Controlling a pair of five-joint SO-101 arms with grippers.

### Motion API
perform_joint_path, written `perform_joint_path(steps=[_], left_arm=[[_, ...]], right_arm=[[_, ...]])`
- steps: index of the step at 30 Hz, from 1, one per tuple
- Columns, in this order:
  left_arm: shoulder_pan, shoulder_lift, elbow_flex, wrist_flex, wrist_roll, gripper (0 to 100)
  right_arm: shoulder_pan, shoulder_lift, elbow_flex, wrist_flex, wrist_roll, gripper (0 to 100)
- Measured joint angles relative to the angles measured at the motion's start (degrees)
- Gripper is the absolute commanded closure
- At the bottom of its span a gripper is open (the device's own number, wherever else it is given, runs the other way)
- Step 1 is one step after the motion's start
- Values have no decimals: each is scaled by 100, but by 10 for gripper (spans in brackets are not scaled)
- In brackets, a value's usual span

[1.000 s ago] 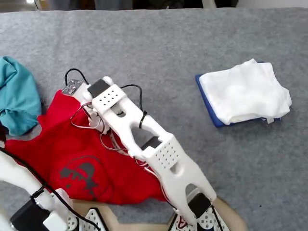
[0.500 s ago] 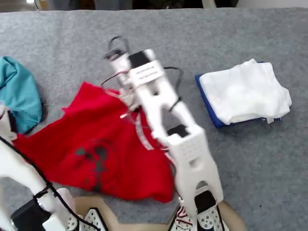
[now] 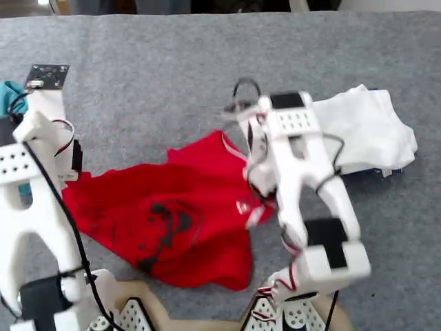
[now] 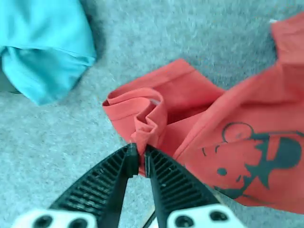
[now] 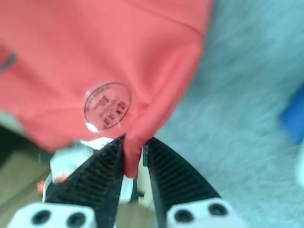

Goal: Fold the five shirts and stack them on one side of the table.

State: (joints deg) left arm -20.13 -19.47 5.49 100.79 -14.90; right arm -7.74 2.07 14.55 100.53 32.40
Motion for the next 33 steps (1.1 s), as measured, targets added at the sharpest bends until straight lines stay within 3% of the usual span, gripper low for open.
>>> perform_joint_path(steps=[5, 12, 15, 19, 23, 27, 33], left_arm=[[-88, 615, 0, -18, 26, 971], [-316, 721, 0, -132, 26, 971], [-316, 765, -123, -158, 132, 971], [-316, 791, -255, -167, 352, 971], [-316, 791, -264, -167, 396, 971], [-316, 791, -264, -167, 396, 971], [-316, 800, -264, -167, 396, 970]], right_arm=[[0, -1240, 1371, -290, 316, 963], [123, -2338, 1530, -598, 70, 632], [123, -2374, 1442, -607, -114, 560], [123, -2374, 1064, -352, -167, 590], [123, -2374, 624, -360, -404, 694], [26, -1776, -123, -747, -1266, 809], [-651, 255, -1468, -993, -2462, 818]])
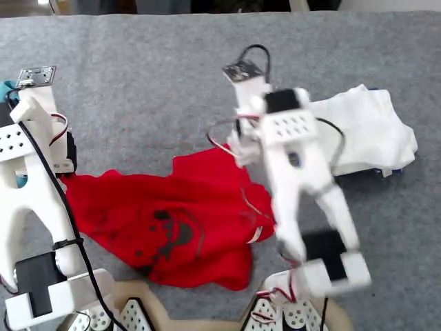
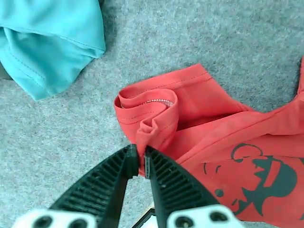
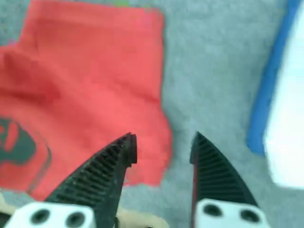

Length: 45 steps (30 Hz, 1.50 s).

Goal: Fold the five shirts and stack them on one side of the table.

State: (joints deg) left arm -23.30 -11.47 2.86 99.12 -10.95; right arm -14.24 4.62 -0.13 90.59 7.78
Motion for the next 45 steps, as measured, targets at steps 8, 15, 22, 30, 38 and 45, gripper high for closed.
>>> perform_joint_path(steps=[8, 15, 22, 30, 38, 45], left_arm=[[0, 9, 237, -211, 0, 970], [0, 9, 255, -255, 0, 970], [0, 9, 255, -255, 0, 970], [0, 9, 255, -255, 0, 970], [0, 9, 255, -255, 0, 970], [0, 9, 255, -255, 0, 970]], right_arm=[[-220, 2567, -2488, 343, -378, 818], [-220, 4448, -4615, 809, -422, 822], [-220, 4932, -5275, 985, -519, 822], [-220, 4510, -4826, 993, -316, 822], [-220, 4510, -4633, 818, -62, 822], [-220, 5240, -5116, 782, 18, 822]])
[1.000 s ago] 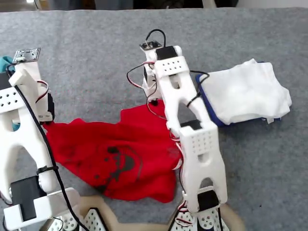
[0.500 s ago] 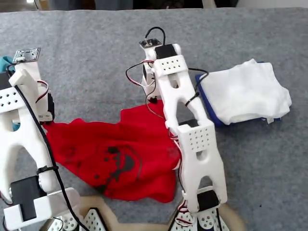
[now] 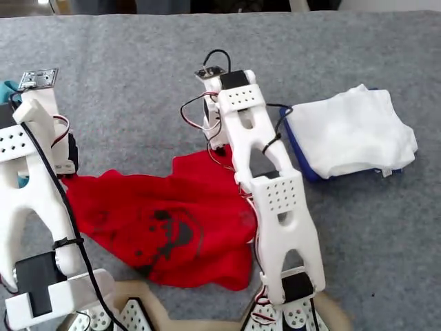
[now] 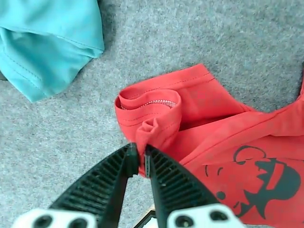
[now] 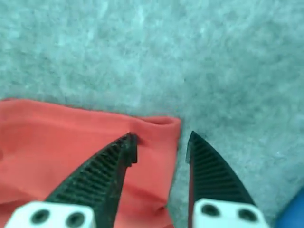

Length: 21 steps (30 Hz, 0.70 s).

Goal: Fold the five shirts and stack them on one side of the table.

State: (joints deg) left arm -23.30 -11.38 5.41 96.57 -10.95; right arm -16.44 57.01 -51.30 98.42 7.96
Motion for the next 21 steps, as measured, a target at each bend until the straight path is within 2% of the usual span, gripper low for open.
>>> perform_joint_path(steps=[10, 21], left_arm=[[0, 0, 9, 0, 18, 970], [0, 0, 9, 0, 44, 970]], right_arm=[[0, 360, -879, 211, 35, 822], [-9, 536, -738, 211, 26, 822]])
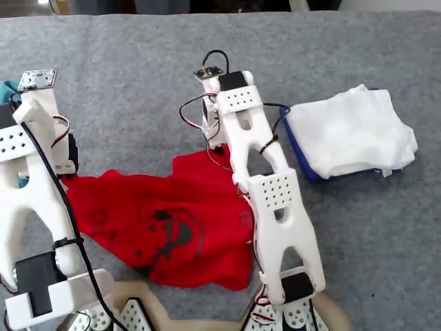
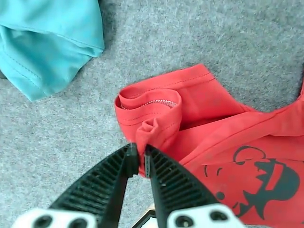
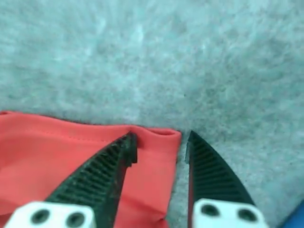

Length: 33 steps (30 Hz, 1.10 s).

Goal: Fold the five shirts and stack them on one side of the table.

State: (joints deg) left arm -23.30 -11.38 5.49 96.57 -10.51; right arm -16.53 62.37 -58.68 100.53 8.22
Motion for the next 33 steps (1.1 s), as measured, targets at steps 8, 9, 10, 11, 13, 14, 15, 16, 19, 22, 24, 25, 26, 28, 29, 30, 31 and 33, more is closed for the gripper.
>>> perform_joint_path(steps=[8, 9, 10, 11, 13, 14, 15, 16, 19, 22, 24, 25, 26, 28, 29, 30, 31, 33], left_arm=[[0, 0, 18, 18, 0, 970], [0, 0, 18, 26, 0, 970], [0, 0, 18, 35, 0, 970], [0, 0, 18, 35, 0, 970], [0, 0, 18, 35, 0, 970], [0, 0, 18, 35, 0, 970], [0, 0, 18, 35, 0, 970], [0, 0, 18, 35, 0, 970], [0, 0, 18, 35, 0, 970], [0, 0, 18, 35, 0, 970], [0, 0, 18, 35, 0, 970], [0, 0, 18, 35, 0, 970], [0, 0, 18, 35, 0, 970], [0, 0, 18, 35, 0, 970], [0, 0, 18, 9, 0, 970], [0, 0, 18, -53, 0, 970], [0, 0, 18, -123, 0, 970], [0, 0, 18, -273, 0, 970]], right_arm=[[-9, 316, -308, 35, -9, 861], [-9, 316, -308, 35, -9, 879], [9, 316, -308, 35, -18, 894], [18, 316, -316, 35, -18, 907], [35, 325, -316, 18, -18, 923], [35, 325, -316, 9, -18, 930], [44, 325, -316, 9, -18, 939], [44, 325, -316, 9, -18, 949], [53, 325, -316, 0, -18, 984], [53, 334, -316, 0, -18, 985], [53, 334, -316, 0, -18, 985], [53, 343, -343, 0, -18, 985], [53, 343, -352, 0, -18, 985], [53, 360, -378, 9, -18, 985], [70, 360, -378, 18, -18, 985], [105, 290, -316, 18, -9, 985], [132, 237, -308, 18, -9, 985], [202, 123, -308, 18, -132, 985]])
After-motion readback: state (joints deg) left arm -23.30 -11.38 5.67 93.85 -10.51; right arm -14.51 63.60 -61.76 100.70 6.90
